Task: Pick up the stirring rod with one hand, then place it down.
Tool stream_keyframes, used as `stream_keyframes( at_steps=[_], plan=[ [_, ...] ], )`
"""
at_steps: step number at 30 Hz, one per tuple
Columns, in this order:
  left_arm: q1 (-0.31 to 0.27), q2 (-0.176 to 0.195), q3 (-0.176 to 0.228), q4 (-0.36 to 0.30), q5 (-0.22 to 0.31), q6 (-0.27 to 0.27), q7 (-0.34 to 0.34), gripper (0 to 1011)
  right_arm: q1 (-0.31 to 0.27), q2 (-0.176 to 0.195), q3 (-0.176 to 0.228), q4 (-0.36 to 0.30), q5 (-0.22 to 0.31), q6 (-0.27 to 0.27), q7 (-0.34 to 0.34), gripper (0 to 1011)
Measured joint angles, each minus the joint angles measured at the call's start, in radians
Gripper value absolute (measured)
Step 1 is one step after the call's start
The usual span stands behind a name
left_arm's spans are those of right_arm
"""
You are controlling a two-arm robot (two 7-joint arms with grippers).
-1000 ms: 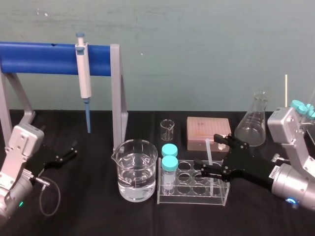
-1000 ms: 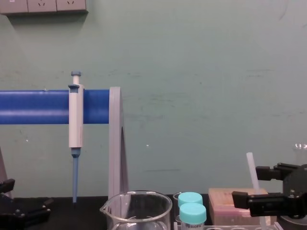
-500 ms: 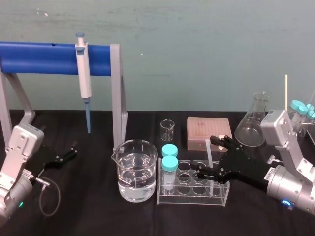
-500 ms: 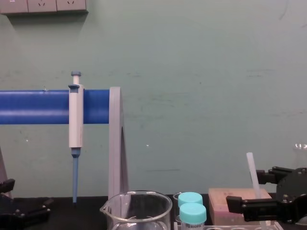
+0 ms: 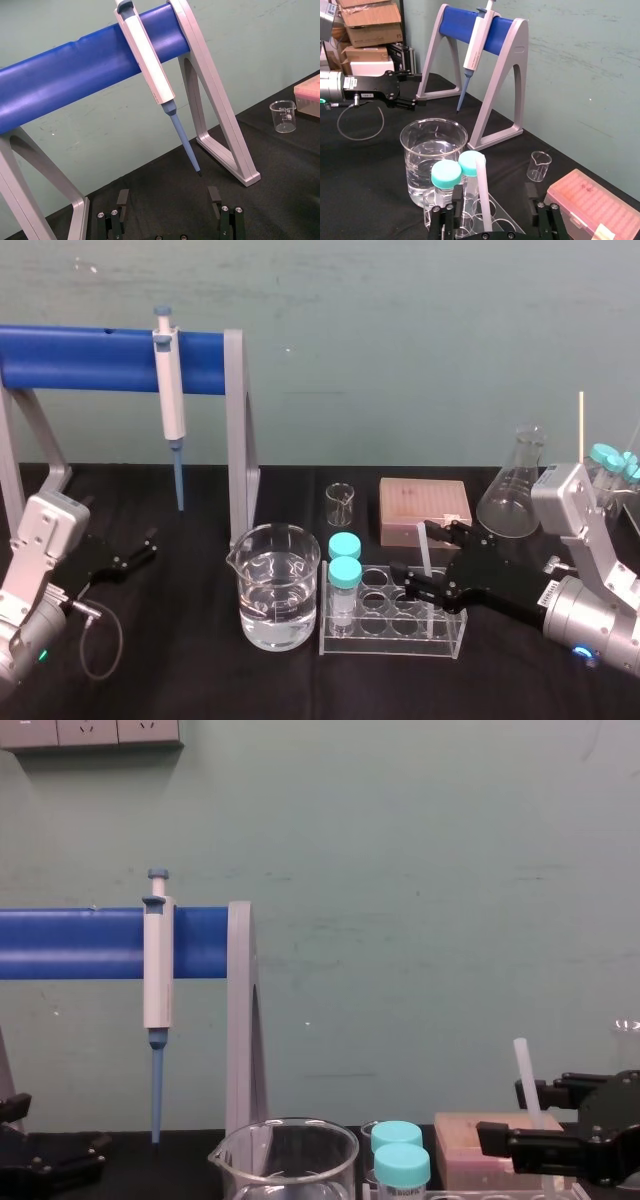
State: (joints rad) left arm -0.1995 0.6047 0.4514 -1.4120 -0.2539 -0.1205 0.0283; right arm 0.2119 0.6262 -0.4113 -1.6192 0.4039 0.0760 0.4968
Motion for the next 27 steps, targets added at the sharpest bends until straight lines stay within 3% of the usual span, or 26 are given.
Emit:
stream_keyframes(
  at_steps=[19, 22, 27],
  plan=[
    [0.0, 0.0, 0.0, 0.0, 0.0, 0.0, 0.0, 1000, 0.0, 0.001, 0.0, -0.001, 0.003, 0.001, 0.001, 221],
    [0.0, 0.0, 0.0, 0.0, 0.0, 0.0, 0.0, 1000, 0.0, 0.002, 0.0, -0.001, 0.003, 0.001, 0.001, 96],
    [0.0, 0.0, 0.0, 0.0, 0.0, 0.0, 0.0, 1000, -0.001, 0.001, 0.001, -0.001, 0.003, 0.0, 0.001, 71]
  ],
)
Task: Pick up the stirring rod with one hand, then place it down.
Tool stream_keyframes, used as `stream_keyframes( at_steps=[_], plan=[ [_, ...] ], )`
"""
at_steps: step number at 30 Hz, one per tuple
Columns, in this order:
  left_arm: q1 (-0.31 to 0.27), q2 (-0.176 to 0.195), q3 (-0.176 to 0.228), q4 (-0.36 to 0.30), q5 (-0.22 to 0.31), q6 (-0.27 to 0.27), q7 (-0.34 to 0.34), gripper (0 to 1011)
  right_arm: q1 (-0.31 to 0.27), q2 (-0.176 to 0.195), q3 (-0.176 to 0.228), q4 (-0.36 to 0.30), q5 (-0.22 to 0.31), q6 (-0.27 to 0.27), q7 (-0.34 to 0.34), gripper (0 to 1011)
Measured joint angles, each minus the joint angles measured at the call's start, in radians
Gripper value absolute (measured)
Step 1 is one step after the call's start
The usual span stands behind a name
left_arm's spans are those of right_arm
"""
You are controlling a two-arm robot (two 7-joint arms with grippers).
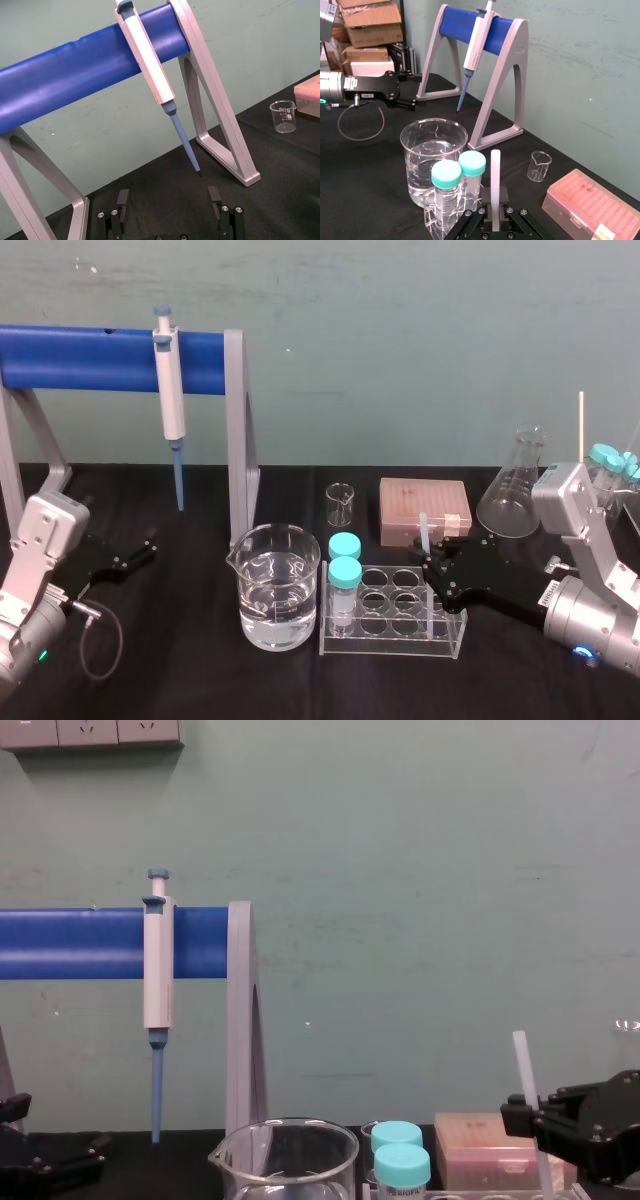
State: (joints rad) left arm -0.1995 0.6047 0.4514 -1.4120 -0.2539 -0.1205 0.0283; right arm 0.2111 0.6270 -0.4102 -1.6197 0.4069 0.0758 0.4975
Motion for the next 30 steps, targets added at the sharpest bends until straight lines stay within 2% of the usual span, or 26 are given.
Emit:
stream_keyframes(
  at_steps=[9, 17, 20, 26, 30],
  plan=[
    [0.0, 0.0, 0.0, 0.0, 0.0, 0.0, 0.0, 1000, -0.022, -0.025, 0.031, 0.001, 0.001, -0.044, -0.005, 71],
    [0.0, 0.0, 0.0, 0.0, 0.0, 0.0, 0.0, 1000, -0.024, -0.032, 0.071, -0.012, 0.003, -0.073, -0.006, 71],
    [0.0, 0.0, 0.0, 0.0, 0.0, 0.0, 0.0, 1000, -0.018, -0.033, 0.09, -0.023, 0.026, -0.078, 0.006, 71],
    [0.0, 0.0, 0.0, 0.0, 0.0, 0.0, 0.0, 1000, 0.012, -0.023, 0.147, -0.072, 0.14, -0.062, 0.054, 71],
    [0.0, 0.0, 0.0, 0.0, 0.0, 0.0, 0.0, 1000, 0.028, -0.011, 0.166, -0.093, 0.179, -0.057, 0.064, 71]
  ],
)
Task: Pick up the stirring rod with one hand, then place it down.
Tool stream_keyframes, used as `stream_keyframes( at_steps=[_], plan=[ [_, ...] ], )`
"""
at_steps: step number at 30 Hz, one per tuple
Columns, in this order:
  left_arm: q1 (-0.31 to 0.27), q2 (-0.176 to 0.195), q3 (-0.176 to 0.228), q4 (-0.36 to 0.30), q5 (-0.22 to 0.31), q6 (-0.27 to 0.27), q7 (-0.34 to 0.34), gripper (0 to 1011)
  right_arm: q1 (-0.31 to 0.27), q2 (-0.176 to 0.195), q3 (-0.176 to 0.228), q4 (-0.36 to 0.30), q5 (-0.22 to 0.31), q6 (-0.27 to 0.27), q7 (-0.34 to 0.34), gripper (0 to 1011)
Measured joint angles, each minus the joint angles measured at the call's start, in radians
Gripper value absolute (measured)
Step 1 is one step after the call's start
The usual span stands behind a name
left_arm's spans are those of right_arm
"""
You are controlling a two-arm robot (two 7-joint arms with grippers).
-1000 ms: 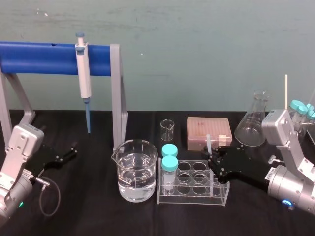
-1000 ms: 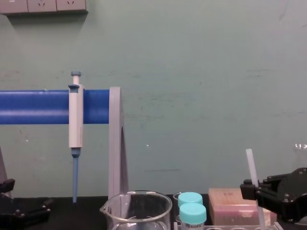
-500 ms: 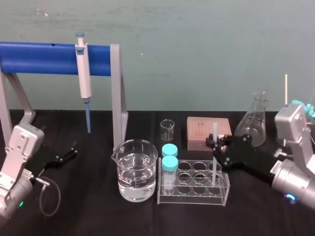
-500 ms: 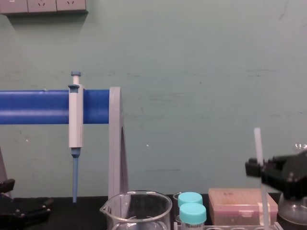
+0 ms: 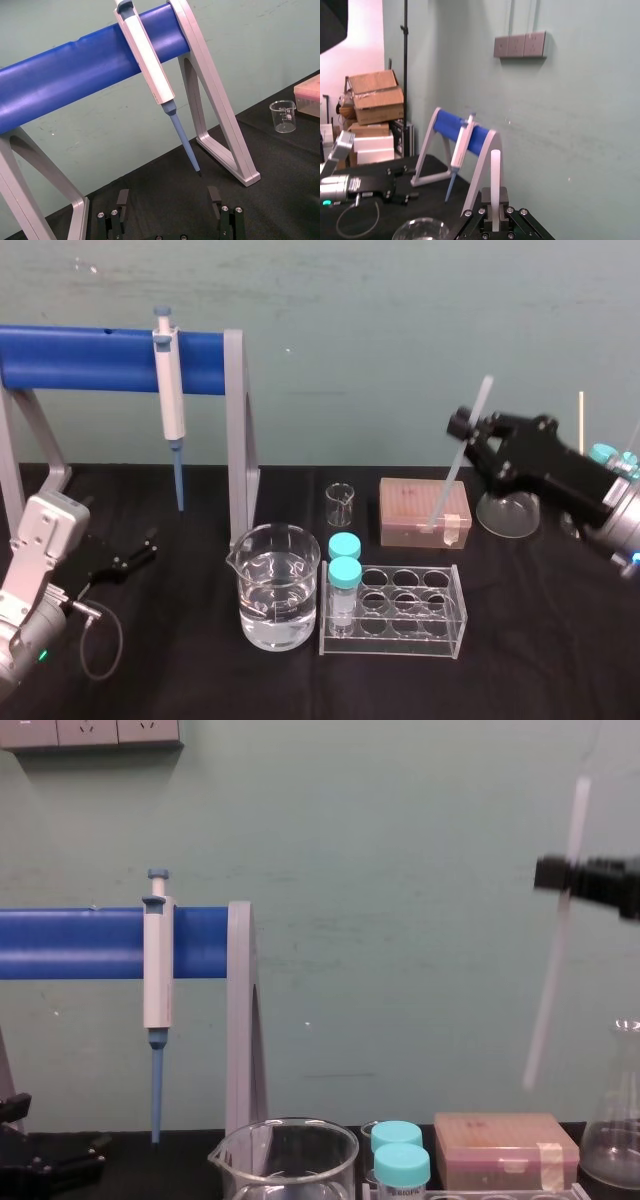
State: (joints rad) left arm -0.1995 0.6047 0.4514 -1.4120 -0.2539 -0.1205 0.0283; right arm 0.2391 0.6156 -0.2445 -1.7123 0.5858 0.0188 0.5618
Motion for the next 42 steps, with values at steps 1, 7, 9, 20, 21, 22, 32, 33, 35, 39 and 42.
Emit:
stream_keyframes(
  at_steps=[1, 7, 9, 20, 21, 22, 32, 33, 35, 39, 42],
  plan=[
    [0.0, 0.0, 0.0, 0.0, 0.0, 0.0, 0.0, 1000, 0.007, 0.005, 0.005, -0.006, 0.009, 0.001, 0.0, 71],
    [0.0, 0.0, 0.0, 0.0, 0.0, 0.0, 0.0, 1000, 0.028, 0.022, 0.008, -0.015, 0.034, 0.012, -0.003, 70],
    [0.0, 0.0, 0.0, 0.0, 0.0, 0.0, 0.0, 1000, 0.032, 0.026, 0.005, -0.016, 0.038, 0.016, -0.004, 71],
    [0.0, 0.0, 0.0, 0.0, 0.0, 0.0, 0.0, 1000, 0.05, 0.055, -0.029, -0.019, 0.06, 0.045, -0.012, 71],
    [0.0, 0.0, 0.0, 0.0, 0.0, 0.0, 0.0, 1000, 0.051, 0.057, -0.031, -0.02, 0.061, 0.046, -0.013, 70],
    [0.0, 0.0, 0.0, 0.0, 0.0, 0.0, 0.0, 1000, 0.052, 0.06, -0.033, -0.02, 0.063, 0.048, -0.015, 70],
    [0.0, 0.0, 0.0, 0.0, 0.0, 0.0, 0.0, 1000, 0.051, 0.076, -0.044, -0.023, 0.072, 0.052, -0.021, 70],
    [0.0, 0.0, 0.0, 0.0, 0.0, 0.0, 0.0, 1000, 0.051, 0.078, -0.045, -0.025, 0.072, 0.052, -0.023, 70],
    [0.0, 0.0, 0.0, 0.0, 0.0, 0.0, 0.0, 1000, 0.051, 0.08, -0.048, -0.026, 0.072, 0.053, -0.025, 71],
    [0.0, 0.0, 0.0, 0.0, 0.0, 0.0, 0.0, 1000, 0.047, 0.084, -0.05, -0.03, 0.072, 0.053, -0.029, 71],
    [0.0, 0.0, 0.0, 0.0, 0.0, 0.0, 0.0, 1000, 0.044, 0.086, -0.051, -0.032, 0.073, 0.053, -0.031, 70]
  ],
)
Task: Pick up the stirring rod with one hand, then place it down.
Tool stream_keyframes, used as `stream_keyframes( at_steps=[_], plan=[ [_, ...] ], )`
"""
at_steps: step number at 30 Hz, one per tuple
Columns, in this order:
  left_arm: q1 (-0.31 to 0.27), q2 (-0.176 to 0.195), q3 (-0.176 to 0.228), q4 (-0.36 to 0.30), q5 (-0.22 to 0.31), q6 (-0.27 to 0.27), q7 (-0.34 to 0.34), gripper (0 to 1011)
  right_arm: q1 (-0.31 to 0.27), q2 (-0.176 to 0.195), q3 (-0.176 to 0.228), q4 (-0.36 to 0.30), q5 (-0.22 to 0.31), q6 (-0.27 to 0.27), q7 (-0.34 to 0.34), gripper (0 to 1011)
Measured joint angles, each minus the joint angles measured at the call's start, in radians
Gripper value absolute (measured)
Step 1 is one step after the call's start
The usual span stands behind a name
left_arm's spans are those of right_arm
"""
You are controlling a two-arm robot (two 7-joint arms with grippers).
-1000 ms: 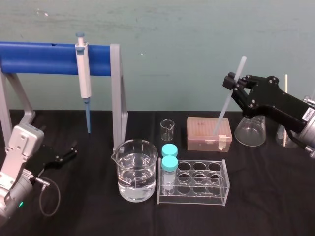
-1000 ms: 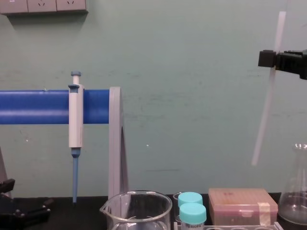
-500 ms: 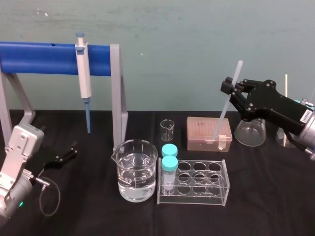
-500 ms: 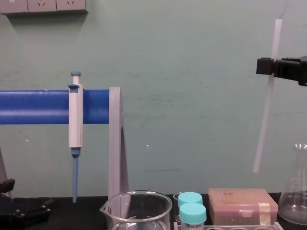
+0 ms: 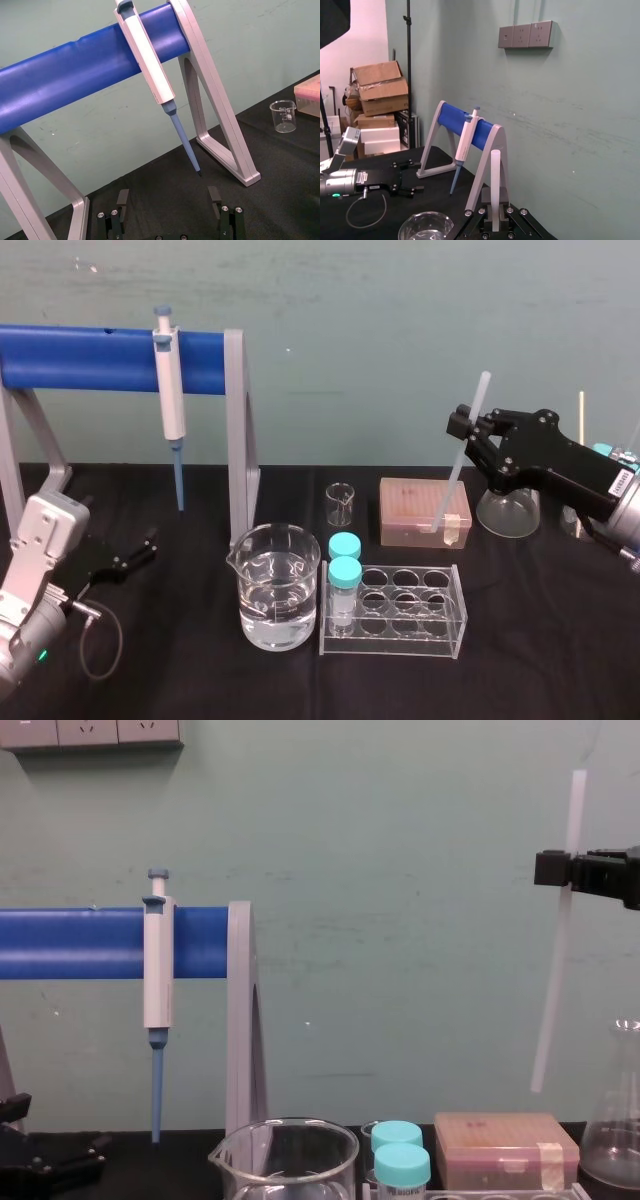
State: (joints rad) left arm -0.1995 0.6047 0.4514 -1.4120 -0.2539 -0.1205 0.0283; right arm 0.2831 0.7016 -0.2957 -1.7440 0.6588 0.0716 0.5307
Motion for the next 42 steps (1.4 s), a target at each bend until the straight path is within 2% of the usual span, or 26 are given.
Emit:
stream_keyframes(
  at_steps=[42],
  plan=[
    [0.0, 0.0, 0.0, 0.0, 0.0, 0.0, 0.0, 1000, -0.014, 0.016, -0.011, -0.004, 0.004, 0.005, 0.003, 70]
  ],
)
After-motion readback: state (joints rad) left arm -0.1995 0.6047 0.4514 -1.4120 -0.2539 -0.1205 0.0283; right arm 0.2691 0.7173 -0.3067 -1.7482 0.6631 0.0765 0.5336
